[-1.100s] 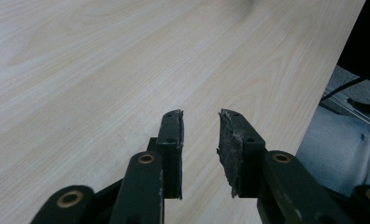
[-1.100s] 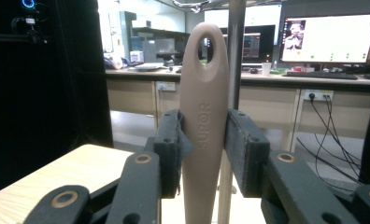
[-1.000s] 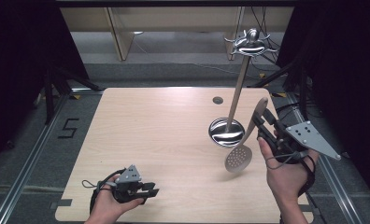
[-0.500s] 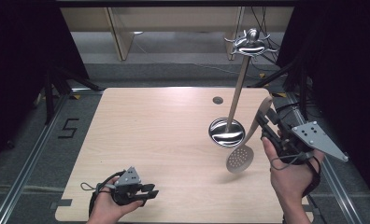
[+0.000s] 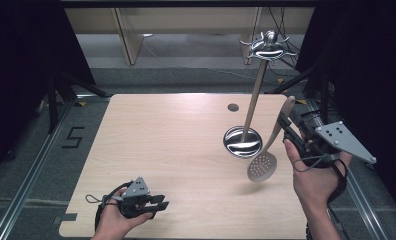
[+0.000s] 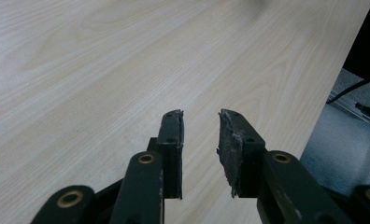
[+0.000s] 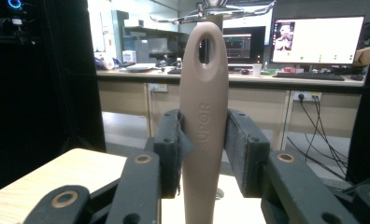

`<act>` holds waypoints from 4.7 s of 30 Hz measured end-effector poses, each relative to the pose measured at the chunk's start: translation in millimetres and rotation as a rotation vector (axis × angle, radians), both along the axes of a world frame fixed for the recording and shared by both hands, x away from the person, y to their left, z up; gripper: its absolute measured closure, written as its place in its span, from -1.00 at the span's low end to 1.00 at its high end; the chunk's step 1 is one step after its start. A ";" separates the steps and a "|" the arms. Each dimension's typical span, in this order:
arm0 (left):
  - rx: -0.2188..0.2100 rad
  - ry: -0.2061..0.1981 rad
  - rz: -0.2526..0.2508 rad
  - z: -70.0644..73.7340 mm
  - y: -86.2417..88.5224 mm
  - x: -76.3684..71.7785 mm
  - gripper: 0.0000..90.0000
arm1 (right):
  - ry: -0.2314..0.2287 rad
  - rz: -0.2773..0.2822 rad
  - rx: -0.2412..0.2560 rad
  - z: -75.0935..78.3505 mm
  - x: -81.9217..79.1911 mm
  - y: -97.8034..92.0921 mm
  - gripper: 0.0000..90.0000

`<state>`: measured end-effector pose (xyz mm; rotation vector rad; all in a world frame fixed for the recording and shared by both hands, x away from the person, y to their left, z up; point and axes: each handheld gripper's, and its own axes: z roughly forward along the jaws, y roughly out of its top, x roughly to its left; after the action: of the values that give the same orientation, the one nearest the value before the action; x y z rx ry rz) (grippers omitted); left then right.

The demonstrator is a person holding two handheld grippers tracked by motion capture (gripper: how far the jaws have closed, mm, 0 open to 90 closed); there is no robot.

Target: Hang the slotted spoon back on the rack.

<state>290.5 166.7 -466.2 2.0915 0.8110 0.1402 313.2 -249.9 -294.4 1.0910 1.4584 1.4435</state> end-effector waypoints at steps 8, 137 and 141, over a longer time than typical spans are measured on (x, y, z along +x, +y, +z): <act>-0.006 0.006 0.017 1.8 3.0 -1.0 0.54 | -0.012 -0.023 -0.029 7.3 5.9 8.0 0.50; -0.042 -0.082 0.161 2.1 13.5 5.5 -0.30 | 0.088 -0.105 -0.077 40.2 87.6 36.8 0.50; -0.032 -0.098 0.149 2.5 14.2 6.1 -0.30 | 0.089 -0.108 -0.081 40.1 89.8 37.4 0.50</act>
<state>296.5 180.8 -463.7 1.9773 0.9040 0.3056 403.0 -212.5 -254.3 1.1776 1.4833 1.2652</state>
